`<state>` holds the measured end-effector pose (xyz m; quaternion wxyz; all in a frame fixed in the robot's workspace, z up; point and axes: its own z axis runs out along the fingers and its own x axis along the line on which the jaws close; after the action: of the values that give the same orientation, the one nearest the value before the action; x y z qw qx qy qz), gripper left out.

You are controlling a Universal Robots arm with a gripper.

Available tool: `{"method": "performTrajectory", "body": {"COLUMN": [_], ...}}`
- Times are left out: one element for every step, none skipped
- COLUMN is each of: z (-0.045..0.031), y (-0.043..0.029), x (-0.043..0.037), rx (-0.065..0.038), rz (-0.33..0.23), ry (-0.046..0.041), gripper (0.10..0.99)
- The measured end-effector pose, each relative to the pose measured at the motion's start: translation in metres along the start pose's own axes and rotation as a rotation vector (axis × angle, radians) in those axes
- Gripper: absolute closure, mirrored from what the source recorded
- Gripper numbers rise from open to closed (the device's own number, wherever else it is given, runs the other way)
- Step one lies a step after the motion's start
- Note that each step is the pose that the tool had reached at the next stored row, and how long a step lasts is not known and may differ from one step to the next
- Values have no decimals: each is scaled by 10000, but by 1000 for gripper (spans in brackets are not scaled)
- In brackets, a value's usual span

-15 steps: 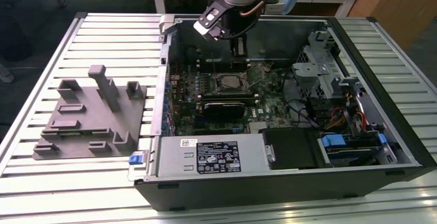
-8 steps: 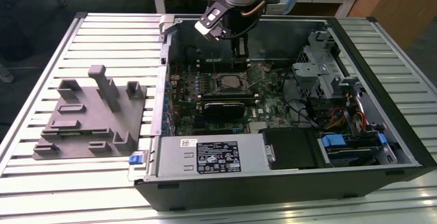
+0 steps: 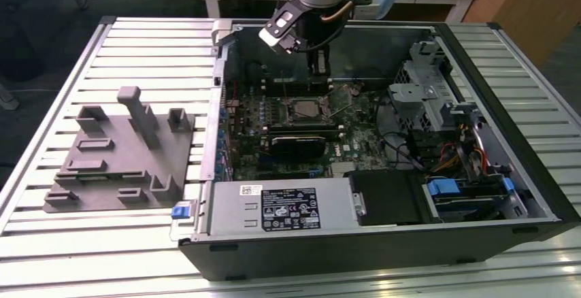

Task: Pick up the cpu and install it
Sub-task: 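Close the cpu cover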

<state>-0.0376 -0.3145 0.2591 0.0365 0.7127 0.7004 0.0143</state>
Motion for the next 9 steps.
{"method": "performTrajectory", "body": {"z": [-7, -15, -25, -37, -49, -59, -68, -77, -87], "y": [0, 1, 2, 3, 3, 4, 5, 6, 6], "x": [0, -1, -1, -1, -2, -2, -2, -3, -3], "rx": [0, 0, -1, -1, -1, -1, -2, -2, -2], "rz": [0, 0, -1, 0, 0, 0, 0, 0, 0], "ry": [-1, 0, 1, 2, 1, 2, 2, 3, 3], "gripper": [980, 980, 980, 980, 980, 980, 980, 980, 980]}}
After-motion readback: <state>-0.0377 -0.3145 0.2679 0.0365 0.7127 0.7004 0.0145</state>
